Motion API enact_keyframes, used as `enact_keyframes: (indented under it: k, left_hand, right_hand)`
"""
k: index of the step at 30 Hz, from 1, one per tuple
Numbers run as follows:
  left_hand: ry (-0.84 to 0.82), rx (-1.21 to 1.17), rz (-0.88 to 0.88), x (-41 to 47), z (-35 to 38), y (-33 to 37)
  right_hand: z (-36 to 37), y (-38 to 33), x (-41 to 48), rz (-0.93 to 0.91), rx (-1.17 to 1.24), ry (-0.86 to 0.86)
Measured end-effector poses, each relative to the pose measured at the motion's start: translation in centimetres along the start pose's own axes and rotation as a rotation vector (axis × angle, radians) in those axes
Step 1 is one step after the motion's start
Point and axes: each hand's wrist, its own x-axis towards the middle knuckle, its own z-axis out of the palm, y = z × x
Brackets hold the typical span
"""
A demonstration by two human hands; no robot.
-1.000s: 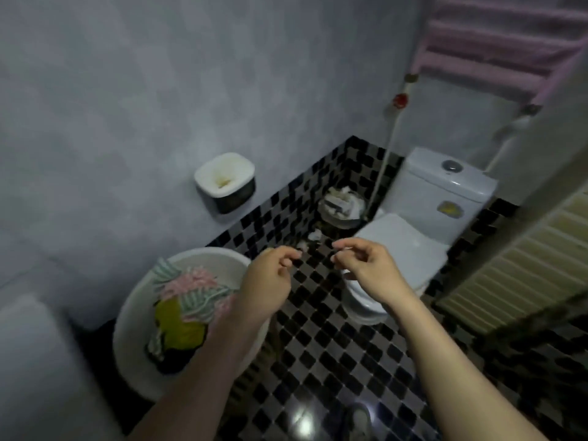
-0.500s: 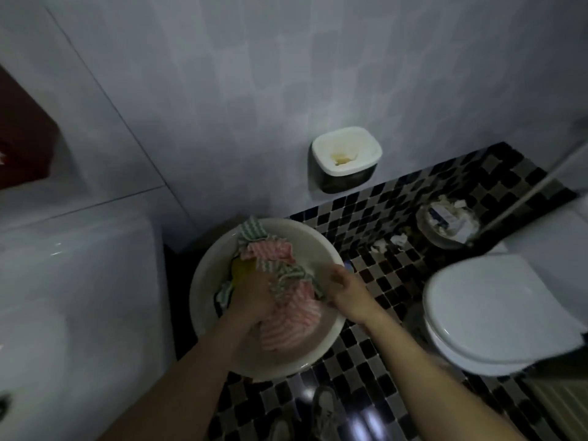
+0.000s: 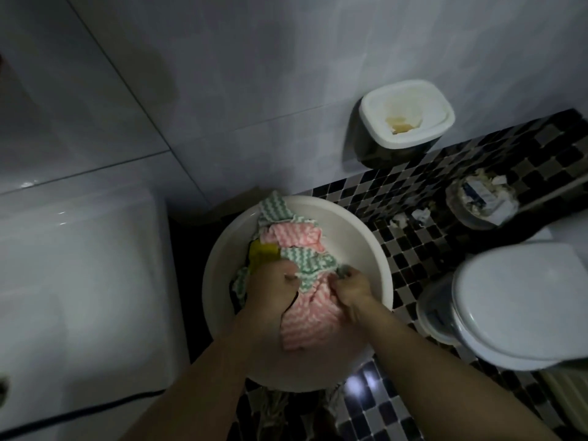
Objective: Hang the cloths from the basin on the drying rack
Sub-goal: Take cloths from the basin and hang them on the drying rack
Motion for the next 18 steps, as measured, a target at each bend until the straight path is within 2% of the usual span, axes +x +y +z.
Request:
enact_keyframes:
  k: [2, 5, 9, 12, 16, 18]
  left_hand:
    - [-0.013, 0.092, 0.041, 0.3, -0.2, -0.6]
    - [-0.017, 0.26, 0.097, 0.8, 0.1, -1.1]
    - [0.05, 0.287, 0.144, 1.2, 0.6, -1.8]
    - [0.235, 0.068, 0.192, 1.2, -0.3, -1.6]
    - [0.333, -0.462, 0.132, 0.8, -3.9, 1.0]
    - [0.411, -0.569, 0.143, 0.5, -5.4, 2.5]
  right_hand:
    - [0.3, 1.1, 0.8, 0.041, 0.039, 0.021]
    - [-0.4, -0.9, -1.9, 0.061, 0.101, 0.029]
    - [-1.9, -2.9, -3.7, 0.009, 0.202, -0.009]
    - [-3.1, -4.2, -5.4, -0.071, 0.265, 0.001]
    - [-4.4, -5.7, -7.0, -0.128, 0.41, -0.045]
    - [-5.0, -6.1, -7.3, -0.11, 0.499, -0.1]
